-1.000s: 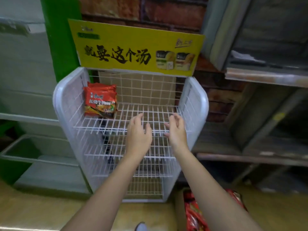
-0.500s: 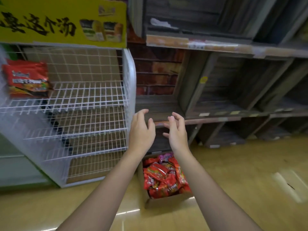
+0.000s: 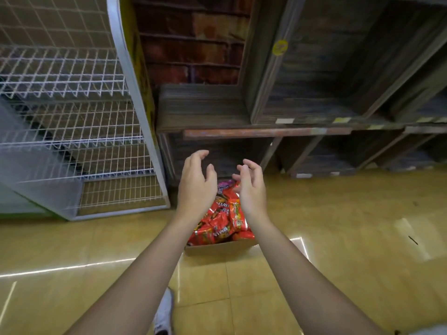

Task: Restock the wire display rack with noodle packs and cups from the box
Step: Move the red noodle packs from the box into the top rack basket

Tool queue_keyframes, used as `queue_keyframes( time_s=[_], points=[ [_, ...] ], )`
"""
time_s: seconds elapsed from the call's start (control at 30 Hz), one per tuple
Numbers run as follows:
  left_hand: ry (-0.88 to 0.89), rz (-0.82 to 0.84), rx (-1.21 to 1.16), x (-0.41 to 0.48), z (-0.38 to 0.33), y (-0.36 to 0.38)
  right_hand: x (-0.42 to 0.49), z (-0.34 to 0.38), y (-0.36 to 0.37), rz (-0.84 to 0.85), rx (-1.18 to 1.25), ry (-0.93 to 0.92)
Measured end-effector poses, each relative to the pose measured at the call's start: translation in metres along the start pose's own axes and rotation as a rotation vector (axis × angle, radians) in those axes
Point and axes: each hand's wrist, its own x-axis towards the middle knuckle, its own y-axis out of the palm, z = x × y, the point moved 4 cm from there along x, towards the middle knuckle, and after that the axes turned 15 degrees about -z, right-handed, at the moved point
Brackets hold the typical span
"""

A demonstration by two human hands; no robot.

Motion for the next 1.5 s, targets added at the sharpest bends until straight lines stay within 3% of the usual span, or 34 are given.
queue_keyframes(
  time_s=[0.17, 0.47, 0.63, 0.7, 0.83, 0.93, 1.0, 1.07, 1.23, 1.33, 1.43, 1.5],
  points=[
    [-0.004, 0.014, 0.005, 0.018, 0.07, 0.053, 0.038, -0.069, 0.028, -0.001, 0.001, -0.026],
    [0.014, 0.005, 0.035, 0.022, 0.295, 0.169, 0.106, -0.302, 0.122, 0.022, -0.012, -0.077],
    [0.007, -0.008, 0.056, 0.025, 0.382, 0.215, 0.132, -0.393, 0.162, 0.097, -0.033, -0.116],
    [0.015, -0.001, 0.066, 0.027, 0.405, 0.224, 0.136, -0.413, 0.174, 0.254, -0.203, -0.215],
    [0.02, 0.001, 0.094, 0.026, 0.44, 0.226, 0.134, -0.46, 0.191, 0.637, -0.8, -0.465],
    [0.012, -0.012, 0.089, 0.022, 0.449, 0.219, 0.142, -0.48, 0.2, 0.652, -1.088, -0.607],
    [0.012, -0.018, 0.094, 0.02, 0.451, 0.216, 0.15, -0.477, 0.204, 0.536, -1.013, -0.734],
    [0.006, -0.018, 0.092, 0.016, 0.452, 0.213, 0.158, -0.463, 0.199, 0.424, -0.844, -0.722],
    [-0.046, -0.06, 0.016, 0.011, 0.45, 0.205, 0.172, -0.418, 0.168, 0.33, -0.34, -0.377],
    [-0.245, -0.007, -0.121, 0.009, 0.445, 0.208, 0.169, -0.407, 0.158, 0.31, -0.139, -0.195],
    [-0.561, 0.158, -0.335, -0.001, 0.448, 0.218, 0.164, -0.411, 0.156, 0.312, -0.134, -0.09],
    [-0.663, 0.201, -0.404, -0.006, 0.453, 0.225, 0.166, -0.414, 0.153, 0.276, -0.165, -0.108]
  ],
)
